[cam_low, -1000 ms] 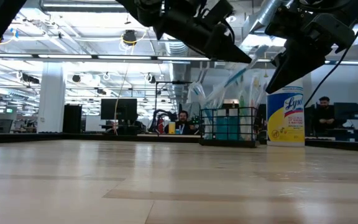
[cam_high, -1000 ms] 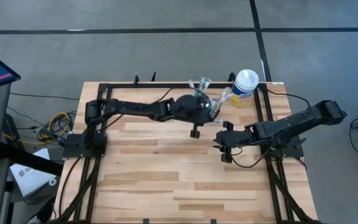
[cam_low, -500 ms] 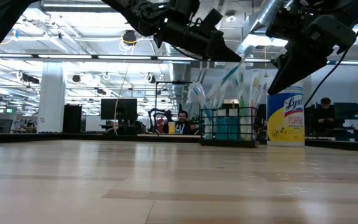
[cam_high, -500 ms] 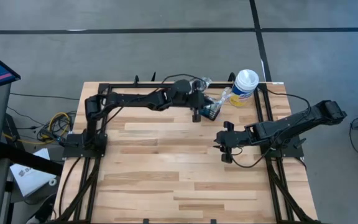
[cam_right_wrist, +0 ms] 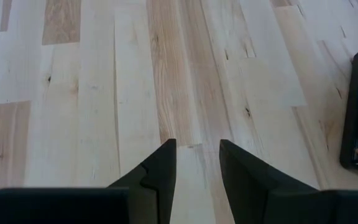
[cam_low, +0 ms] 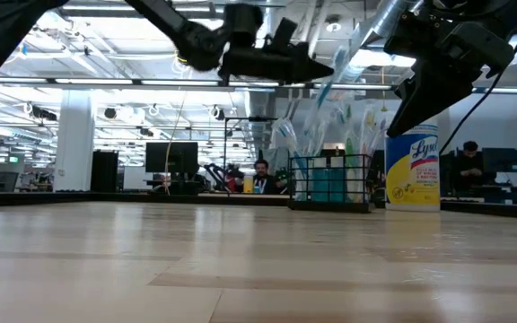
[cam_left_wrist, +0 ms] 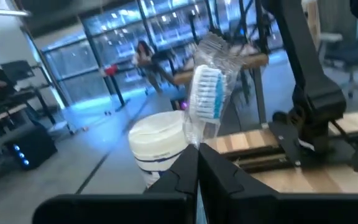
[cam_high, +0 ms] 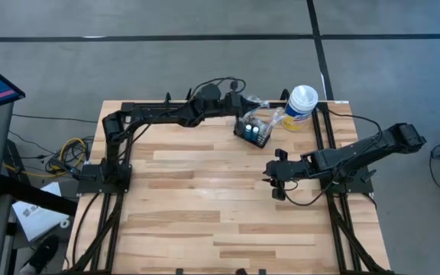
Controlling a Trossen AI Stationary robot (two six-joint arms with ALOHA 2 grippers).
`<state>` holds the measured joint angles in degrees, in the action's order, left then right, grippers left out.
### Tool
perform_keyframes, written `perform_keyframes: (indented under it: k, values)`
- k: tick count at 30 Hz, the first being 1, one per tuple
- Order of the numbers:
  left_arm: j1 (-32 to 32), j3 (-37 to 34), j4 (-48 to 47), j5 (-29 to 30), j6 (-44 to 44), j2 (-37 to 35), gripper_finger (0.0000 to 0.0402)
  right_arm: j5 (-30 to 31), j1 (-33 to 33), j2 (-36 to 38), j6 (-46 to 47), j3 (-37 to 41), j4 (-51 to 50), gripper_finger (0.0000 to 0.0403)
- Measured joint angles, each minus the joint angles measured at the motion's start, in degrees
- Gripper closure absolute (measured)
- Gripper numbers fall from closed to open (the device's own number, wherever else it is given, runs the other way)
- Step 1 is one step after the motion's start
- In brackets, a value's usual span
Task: Pick & Place toothbrushing station
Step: Put the blue toothbrush into the mesh organizer
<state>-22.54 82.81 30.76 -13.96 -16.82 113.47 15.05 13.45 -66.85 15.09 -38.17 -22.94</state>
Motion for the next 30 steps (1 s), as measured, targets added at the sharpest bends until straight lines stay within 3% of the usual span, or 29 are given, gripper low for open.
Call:
perform_keyframes:
  k: [11, 30]
  values:
    - [-2.7, -15.4, 31.6, -0.8, 8.0, 0.0, 0.0401, 0.0, 0.0, 0.0, -0.5, 0.0, 0.0, 0.0290]
    - [-2.8, -20.8, 41.4, 6.4, 11.1, 1.8, 0.0401, 0.0, -2.3, 0.0, -0.7, 0.0, 0.0, 0.0290]
